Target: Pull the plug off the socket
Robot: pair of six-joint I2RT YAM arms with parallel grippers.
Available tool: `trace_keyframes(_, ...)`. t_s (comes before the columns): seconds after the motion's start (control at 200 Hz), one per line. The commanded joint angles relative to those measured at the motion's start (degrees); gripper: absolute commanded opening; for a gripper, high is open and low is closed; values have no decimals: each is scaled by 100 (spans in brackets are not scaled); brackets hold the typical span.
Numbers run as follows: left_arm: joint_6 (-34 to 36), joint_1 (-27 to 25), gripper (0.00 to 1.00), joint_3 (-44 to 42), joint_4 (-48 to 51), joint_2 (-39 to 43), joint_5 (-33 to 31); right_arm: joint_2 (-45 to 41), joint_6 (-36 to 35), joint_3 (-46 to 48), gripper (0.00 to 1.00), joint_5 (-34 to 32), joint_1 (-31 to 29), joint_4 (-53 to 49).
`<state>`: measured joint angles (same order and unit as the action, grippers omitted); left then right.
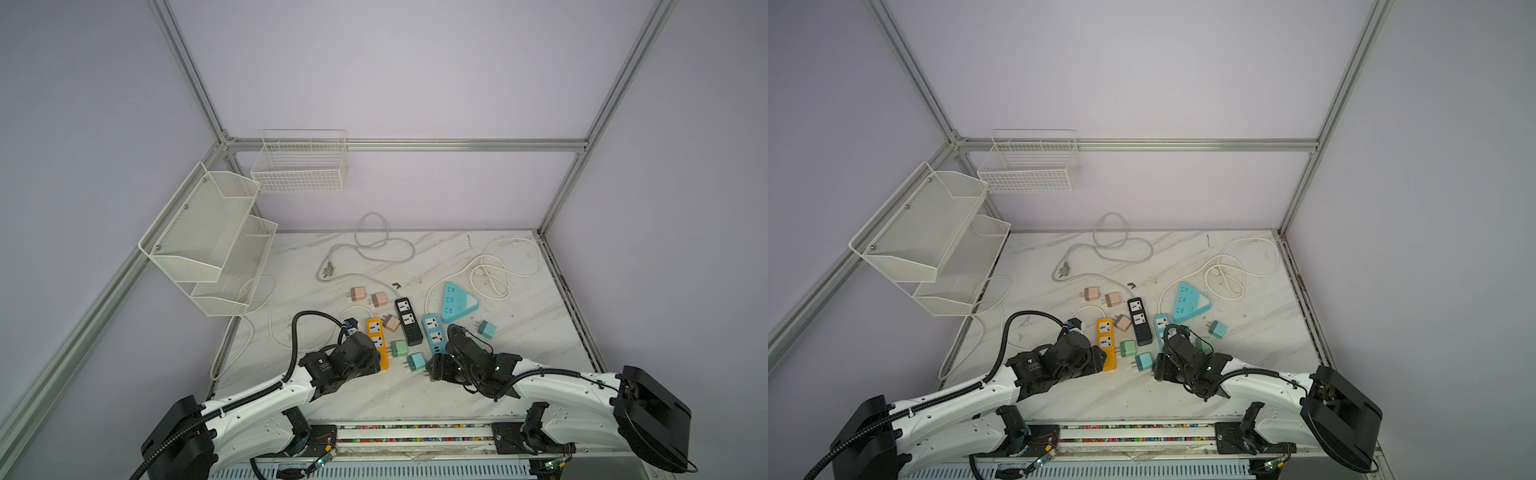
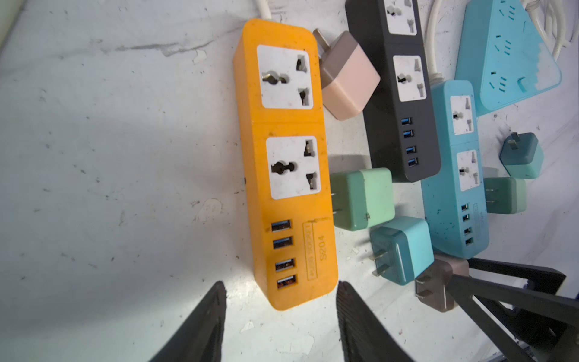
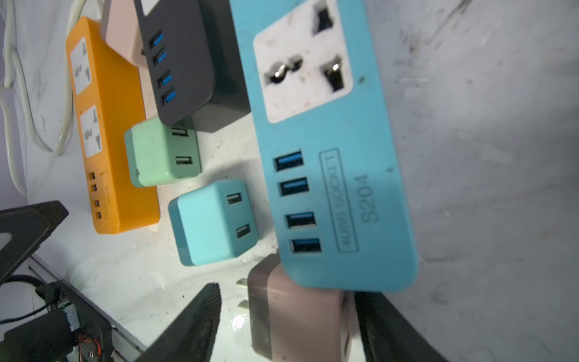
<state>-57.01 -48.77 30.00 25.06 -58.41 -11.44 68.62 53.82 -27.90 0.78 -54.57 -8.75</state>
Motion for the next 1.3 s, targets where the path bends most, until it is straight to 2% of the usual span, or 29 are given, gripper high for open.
trace_keyframes(0.0, 330, -10, 62, 646, 115, 200, -462, -266, 102, -415, 81, -556, 3, -1062)
trace_keyframes(0.08, 488, -2, 67, 804, 223, 284, -736, -469, 175, -718, 90, -809, 7, -1534)
trace_keyframes(0.14, 650, 29, 72, 973, 375, 337, -1028, -631, 117, -1044, 97, -1266, 7, -1919)
trace_keyframes(0.25, 1012, 293, 83, 1332, 643, 329, -1473, -739, -102, -1718, 98, -2288, 119, -2444)
trace_keyframes(0.35, 1255, 822, 95, 1677, 831, 237, -1721, -708, -416, -2121, 97, -3267, 471, -2420)
trace_keyframes(0.38, 1349, 1029, 100, 1716, 781, 218, -1814, -660, -594, -2186, 97, -3550, 656, -2302)
trace_keyframes(0.455, 1510, 1648, 100, 1848, 698, 73, -1924, -449, -899, -2344, 97, -4317, 1238, -2092)
trace_keyframes(0.53, 1710, 2212, 100, 1889, 514, -141, -2281, -148, -1524, -2240, 97, -4973, 1738, -1312)
trace_keyframes(0.58, 1928, 2467, 100, 1781, 199, -273, -2645, 77, -1907, -2103, 97, -5156, 2180, -618)
trace_keyframes(0.7, 2677, 3271, 100, 1473, -777, -694, -3072, 534, -2389, -1738, 97, -5583, 3109, 713)
trace_keyframes(0.785, 2995, 3837, 100, 1314, -1323, -1066, -2981, 923, -2772, -1385, 97, -5389, 3722, 1790)
trace_keyframes(0.86, 3310, 4110, 100, 1125, -1965, -1464, -3109, 1281, -2947, -1168, 97, -5167, 4254, 2527)
trace_keyframes(0.94, 3661, 4333, 100, 871, -2763, -1891, -3135, 1668, -3101, -937, 97, -4386, 4785, 3414)
trace_keyframes(1.075, 4274, 4481, 99, 188, -4645, -2209, -2612, 2535, -3743, -913, 97, -3909, 4884, 4767)
trace_keyframes(1.12, 4779, 4482, 99, -55, -5444, -2487, -2355, 2669, -3835, -1011, 97, -3605, 4885, 4973)
trace_keyframes(1.19, 4979, 4491, 100, -117, -5621, -2453, -2162, 2857, -4258, -913, 97, -3183, 4889, 5734)
trace_keyframes(1.235, 5214, 4499, 100, -275, -6140, -2485, -2108, 2979, -4474, -968, 97, -3116, 4895, 5958)
trace_keyframes(1.3, 5319, 4561, 100, -488, -6766, -2545, -1684, 2996, -4744, -827, 97, -2879, 4903, 6484)
